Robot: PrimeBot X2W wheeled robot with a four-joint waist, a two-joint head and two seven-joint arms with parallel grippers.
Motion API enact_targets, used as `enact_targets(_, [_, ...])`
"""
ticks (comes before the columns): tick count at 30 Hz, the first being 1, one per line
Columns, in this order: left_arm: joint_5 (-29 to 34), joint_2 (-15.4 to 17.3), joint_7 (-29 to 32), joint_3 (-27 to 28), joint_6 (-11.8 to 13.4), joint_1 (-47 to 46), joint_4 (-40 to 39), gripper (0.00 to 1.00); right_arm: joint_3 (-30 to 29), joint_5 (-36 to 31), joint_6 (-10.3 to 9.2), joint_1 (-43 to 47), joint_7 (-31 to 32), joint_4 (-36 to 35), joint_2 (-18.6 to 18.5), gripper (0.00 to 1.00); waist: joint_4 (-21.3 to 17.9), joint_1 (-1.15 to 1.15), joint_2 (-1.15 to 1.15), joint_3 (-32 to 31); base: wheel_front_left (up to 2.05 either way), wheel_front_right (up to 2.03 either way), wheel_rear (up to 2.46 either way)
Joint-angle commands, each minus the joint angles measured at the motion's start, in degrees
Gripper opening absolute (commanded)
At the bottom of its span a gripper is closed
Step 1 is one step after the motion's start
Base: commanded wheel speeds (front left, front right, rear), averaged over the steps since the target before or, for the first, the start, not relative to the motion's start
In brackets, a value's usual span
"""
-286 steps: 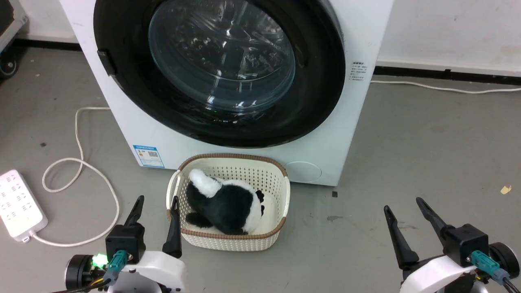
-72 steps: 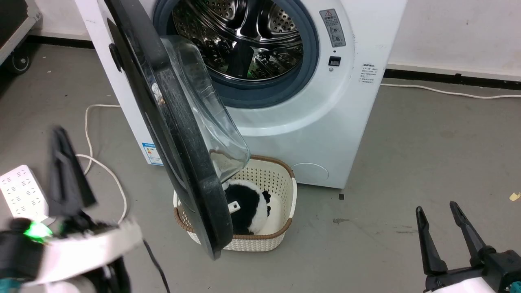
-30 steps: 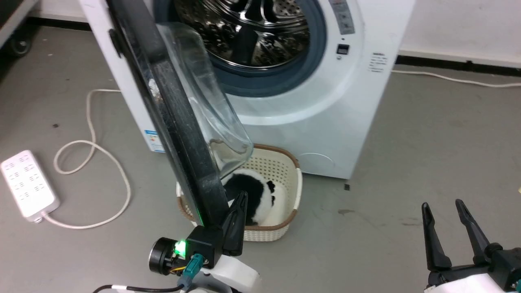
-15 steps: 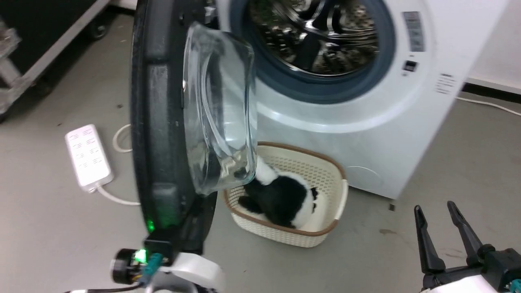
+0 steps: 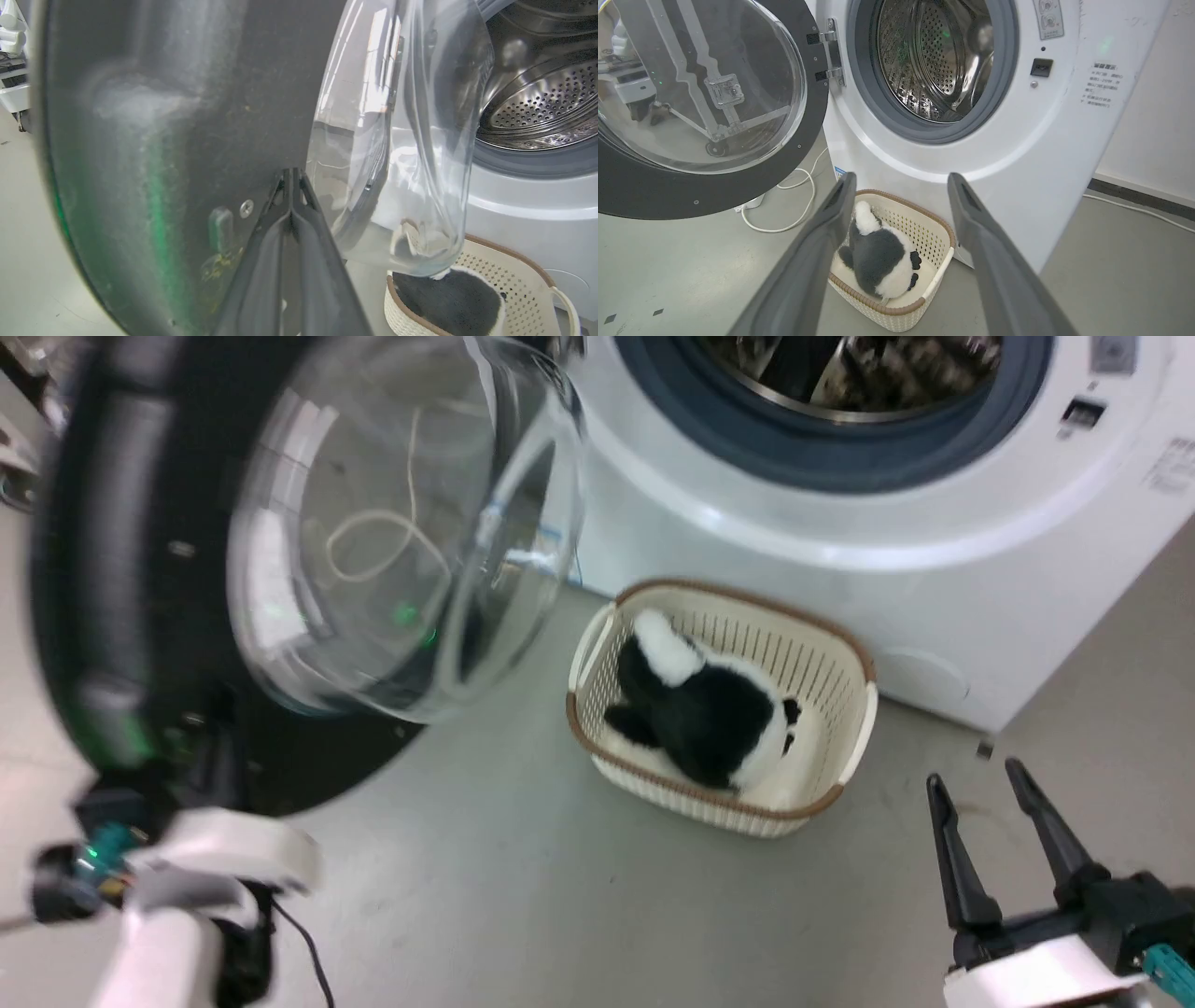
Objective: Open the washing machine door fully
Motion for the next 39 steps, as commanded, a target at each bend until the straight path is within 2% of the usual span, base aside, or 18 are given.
enact_targets(1, [-0.9, 1.4, 0.4, 1.4, -0.3, -2.4, 0.5, 0.00, 0.1, -0.9, 0.05, -1.5, -0.3, -0.4, 0.2, 1.00, 0.2, 0.00, 0.00, 3.6, 0.00, 0.00, 0.00])
enact_targets(12, [-6.1, 10.3, -0.3, 11.5, -1.5, -10.6, 10.4, 0.00, -1.6, -3.4, 0.05, -3.9, -0.3, -2.1, -0.2, 1.00, -1.9, 0.00, 0.00, 9.3, 0.00, 0.00, 0.00])
enact_targets(20, [-6.0, 12.3, -1.8, 11.8, -3.4, -13.6, 16.3, 0.00, -1.9, -3.7, 0.05, -4.3, -0.3, -2.2, -0.6, 1.00, -2.7, 0.00, 0.00, 9.9, 0.00, 0.00, 0.00])
enact_targets(24, [-4.7, 11.9, -2.8, 10.8, -3.9, -14.3, 17.6, 0.00, -2.5, -3.6, 0.05, -4.3, -0.3, -2.2, -0.6, 1.00, -2.8, 0.00, 0.00, 8.9, 0.00, 0.00, 0.00])
enact_targets(27, [-2.7, 11.3, -3.3, 11.0, -3.4, -14.1, 15.4, 0.00, -2.9, -3.4, 0.05, -3.9, -0.3, -2.3, -0.4, 1.00, -3.3, 0.00, 0.00, 7.5, 0.00, 0.00, 0.00])
enact_targets(32, [2.3, 8.7, -3.4, 11.5, -4.0, -11.4, 4.4, 0.00, -3.3, -2.8, 0.05, -3.8, -0.3, -2.9, -0.2, 1.00, -4.7, 0.00, 0.00, 4.0, 0.00, 0.00, 0.00])
enact_targets(39, [7.2, 1.8, -3.4, 9.6, -4.1, -5.1, -9.4, 0.00, -3.3, -1.7, 0.05, -3.8, -0.3, -3.4, 0.1, 1.00, -8.9, 0.00, 0.00, -1.5, 0.00, 0.00, 0.00])
